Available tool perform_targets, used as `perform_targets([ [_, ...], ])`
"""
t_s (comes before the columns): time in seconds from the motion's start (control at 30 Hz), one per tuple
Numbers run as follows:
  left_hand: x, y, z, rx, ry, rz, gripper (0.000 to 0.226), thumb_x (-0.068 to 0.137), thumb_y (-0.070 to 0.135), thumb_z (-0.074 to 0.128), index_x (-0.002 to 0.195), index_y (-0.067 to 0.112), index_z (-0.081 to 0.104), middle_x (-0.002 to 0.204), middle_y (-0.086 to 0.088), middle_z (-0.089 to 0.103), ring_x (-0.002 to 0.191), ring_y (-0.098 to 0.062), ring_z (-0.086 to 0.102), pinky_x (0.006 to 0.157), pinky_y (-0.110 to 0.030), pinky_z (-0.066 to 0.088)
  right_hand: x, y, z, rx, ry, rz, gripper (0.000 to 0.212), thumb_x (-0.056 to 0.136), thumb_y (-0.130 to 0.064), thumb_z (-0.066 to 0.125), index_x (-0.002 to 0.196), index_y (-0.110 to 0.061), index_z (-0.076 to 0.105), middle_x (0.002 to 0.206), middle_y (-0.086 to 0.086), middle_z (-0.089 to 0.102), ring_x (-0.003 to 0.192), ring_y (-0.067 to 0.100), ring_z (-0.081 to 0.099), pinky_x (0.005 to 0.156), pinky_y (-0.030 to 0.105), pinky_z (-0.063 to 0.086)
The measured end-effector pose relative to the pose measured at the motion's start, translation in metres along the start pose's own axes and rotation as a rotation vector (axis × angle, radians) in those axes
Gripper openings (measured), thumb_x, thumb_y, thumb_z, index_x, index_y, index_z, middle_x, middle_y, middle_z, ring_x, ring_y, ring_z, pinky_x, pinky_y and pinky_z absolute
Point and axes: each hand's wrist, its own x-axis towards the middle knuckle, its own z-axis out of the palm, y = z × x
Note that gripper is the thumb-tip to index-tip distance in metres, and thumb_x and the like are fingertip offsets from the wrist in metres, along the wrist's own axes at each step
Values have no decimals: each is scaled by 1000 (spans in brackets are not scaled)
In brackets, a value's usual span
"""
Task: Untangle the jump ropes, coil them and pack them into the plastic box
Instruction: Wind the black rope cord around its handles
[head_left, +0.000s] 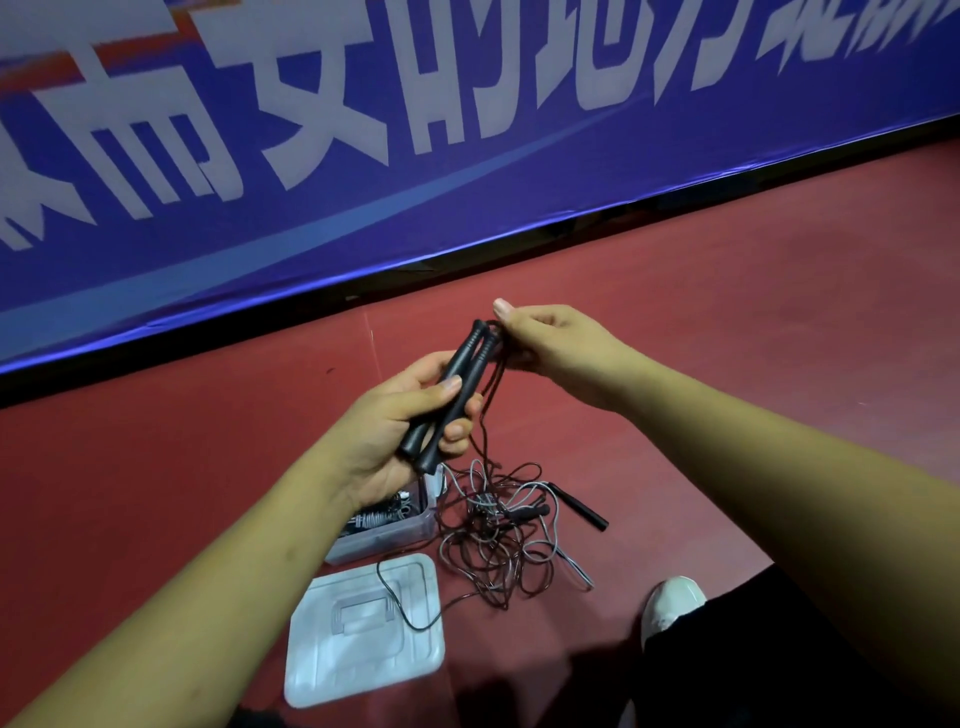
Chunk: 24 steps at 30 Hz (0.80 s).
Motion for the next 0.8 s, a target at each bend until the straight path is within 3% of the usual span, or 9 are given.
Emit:
perform_targets([
  [0.07, 0, -1, -1, -10, -10, 2, 39, 89, 8, 53, 127, 8, 49, 81, -12, 55, 57, -14, 47, 53, -21, 40, 0, -1, 2, 118, -46, -6, 36, 103, -35, 47, 79, -11, 61, 66, 4, 61, 66, 20, 65, 76, 33, 55],
  [0.13, 1, -4, 0, -34, 0, -7, 37, 90, 7, 52, 126, 6, 49, 82, -13, 54, 58, -15, 47, 53, -22, 40, 0, -4, 3, 165, -51, 11, 35, 104, -25, 46, 71, -16, 47, 54, 1, 37, 46, 18, 42, 52, 27, 38],
  [0.17, 1, -6, 1, -43, 6, -20, 37, 90, 7, 53, 126, 2, 50, 82, -13, 53, 59, -15, 47, 53, -22, 41, 0, -5, 2, 200, -57, 20, 37, 104, -21, 45, 68, -17, 44, 54, 0, 28, 45, 14, 29, 47, 25, 27],
  [0.27, -1, -14, 6, -10, 23, -128, 39, 90, 9, 51, 126, -8, 55, 80, -11, 55, 60, -16, 48, 54, -23, 41, 3, -8, -4, 185, -49, 2, 44, 103, -17, 48, 59, -19, 48, 57, 0, 23, 48, 10, 18, 46, 24, 14],
  [0.4, -3, -26, 16, -5, -36, -213, 34, 92, 15, 49, 122, 0, 56, 71, -9, 47, 56, -18, 44, 52, -26, 37, 6, -9, -12, 107, 6, 0, 48, 102, -17, 51, 54, -20, 54, 56, -1, 24, 46, 10, 20, 43, 21, 18],
  [0.53, 0, -31, 15, -106, -4, -225, 32, 89, 7, 48, 119, 0, 58, 69, -5, 40, 53, -13, 34, 50, -24, 27, 4, -12, -17, 14, 57, -32, 44, 101, -20, 53, 58, -19, 58, 51, 1, 31, 43, 13, 25, 43, 22, 24],
  [0.63, 0, -30, 14, -138, 25, -212, 31, 85, 2, 47, 115, -2, 57, 68, -5, 41, 50, -12, 32, 50, -24, 23, -1, -15, -17, -144, 20, -102, 34, 98, -26, 59, 65, -18, 62, 52, 7, 36, 43, 15, 32, 44, 24, 30],
  [0.8, -1, -27, 15, -140, 31, -224, 26, 86, 2, 47, 108, -3, 59, 68, -5, 42, 50, -11, 33, 51, -23, 22, -3, -20, -18, -194, -21, -145, 32, 94, -30, 66, 64, -20, 68, 52, 9, 36, 47, 18, 32, 47, 26, 27],
])
